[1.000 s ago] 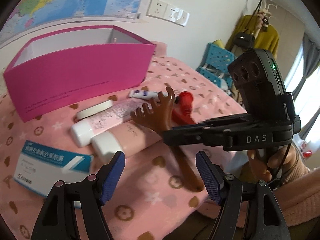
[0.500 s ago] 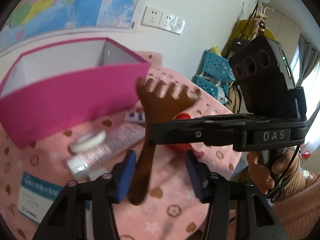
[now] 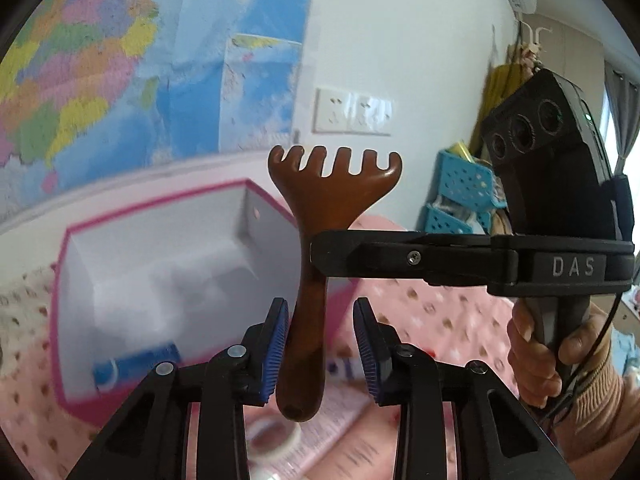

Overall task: Organize rigid objects
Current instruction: 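Carry the wooden massager over the magenta box and release it inside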

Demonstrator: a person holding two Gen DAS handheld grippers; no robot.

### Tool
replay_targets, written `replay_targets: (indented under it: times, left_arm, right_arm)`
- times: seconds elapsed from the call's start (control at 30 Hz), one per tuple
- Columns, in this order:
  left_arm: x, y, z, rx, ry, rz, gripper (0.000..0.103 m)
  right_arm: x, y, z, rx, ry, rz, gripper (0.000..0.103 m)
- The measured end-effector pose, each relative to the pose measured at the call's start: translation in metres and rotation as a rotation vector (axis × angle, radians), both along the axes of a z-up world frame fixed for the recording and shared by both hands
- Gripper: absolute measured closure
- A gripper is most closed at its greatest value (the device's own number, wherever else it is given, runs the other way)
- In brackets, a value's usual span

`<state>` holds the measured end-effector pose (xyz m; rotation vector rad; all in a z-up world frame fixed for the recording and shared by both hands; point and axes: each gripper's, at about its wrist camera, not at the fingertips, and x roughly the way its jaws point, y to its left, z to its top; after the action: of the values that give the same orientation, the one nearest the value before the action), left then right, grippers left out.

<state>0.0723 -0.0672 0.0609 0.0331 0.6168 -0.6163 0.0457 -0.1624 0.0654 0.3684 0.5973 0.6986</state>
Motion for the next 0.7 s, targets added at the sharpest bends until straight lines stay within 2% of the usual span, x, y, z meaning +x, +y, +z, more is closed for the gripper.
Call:
replay_targets:
  times: [0.13,0.3,0.43,0.7]
  left_arm:
    - [0.028,0.006,0.008,0.015,-0.004,0.031,0.069]
    - [0.062,0.004,0.0,0.058,0.021,0.077,0.069]
    - [0.084,0.002,-0.012,0.08,0.065,0.102,0.069]
    - [0.106,-0.012,-0.04,0.131,0.139,0.113,0.069]
  right_arm:
    - [0.033,-0.002,0.012,0.012,-0.016,-0.013,0.09]
    - [0.067,-0.004,0.008,0.031,-0.003,-0.019,0.09]
    - [0.094,-0.004,-0.009,0.039,0.055,-0.027,0.09]
    - [0.121,-0.01,-0.046,0.007,0.177,-0.074,0.088]
